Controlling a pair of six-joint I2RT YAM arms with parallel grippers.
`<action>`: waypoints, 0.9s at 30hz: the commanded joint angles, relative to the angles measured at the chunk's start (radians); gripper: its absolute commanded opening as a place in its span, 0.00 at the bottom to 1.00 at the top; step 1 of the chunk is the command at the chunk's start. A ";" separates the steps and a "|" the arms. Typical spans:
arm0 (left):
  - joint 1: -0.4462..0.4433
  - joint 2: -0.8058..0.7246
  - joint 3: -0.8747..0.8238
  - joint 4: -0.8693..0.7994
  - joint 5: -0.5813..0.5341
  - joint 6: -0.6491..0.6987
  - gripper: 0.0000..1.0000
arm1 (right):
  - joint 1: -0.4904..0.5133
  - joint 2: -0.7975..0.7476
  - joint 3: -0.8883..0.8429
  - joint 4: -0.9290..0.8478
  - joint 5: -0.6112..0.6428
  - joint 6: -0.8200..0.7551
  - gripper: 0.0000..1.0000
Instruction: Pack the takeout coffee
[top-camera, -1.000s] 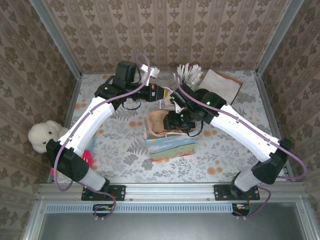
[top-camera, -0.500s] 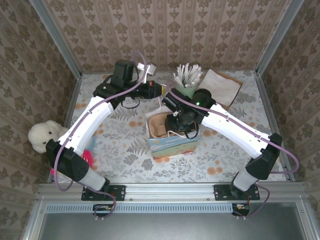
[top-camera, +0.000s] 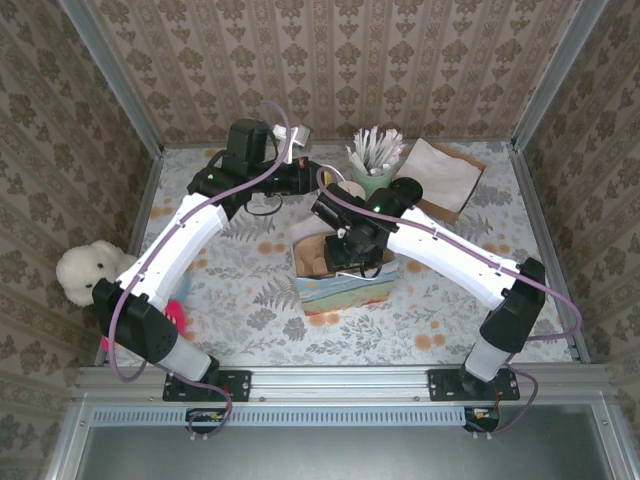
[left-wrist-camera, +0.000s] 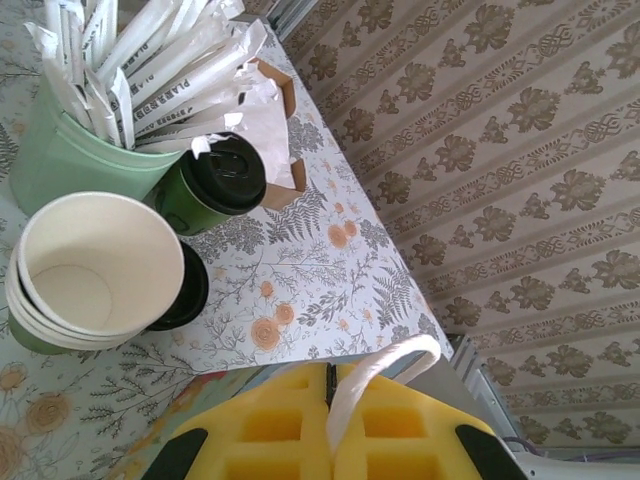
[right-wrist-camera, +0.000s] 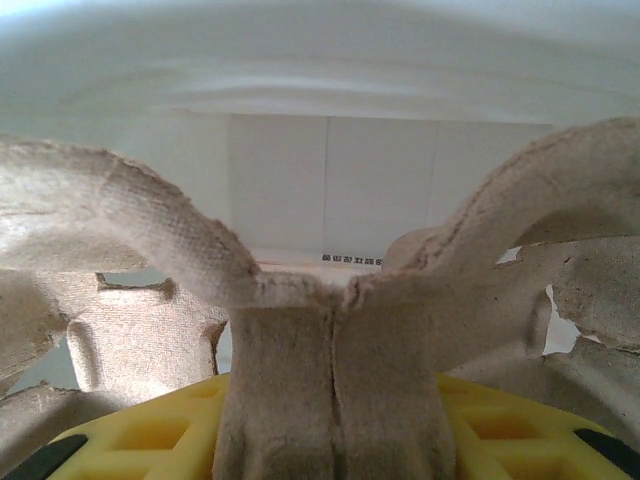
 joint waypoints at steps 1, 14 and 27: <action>0.000 -0.025 -0.001 0.030 0.040 0.001 0.09 | -0.011 0.020 0.022 -0.011 0.021 -0.006 0.45; 0.052 -0.409 -0.263 -0.025 0.025 0.375 0.71 | -0.019 0.046 0.028 -0.035 -0.006 -0.026 0.45; -0.304 -0.682 -0.593 0.299 -0.075 0.721 0.88 | -0.026 0.038 0.022 -0.043 -0.006 -0.029 0.45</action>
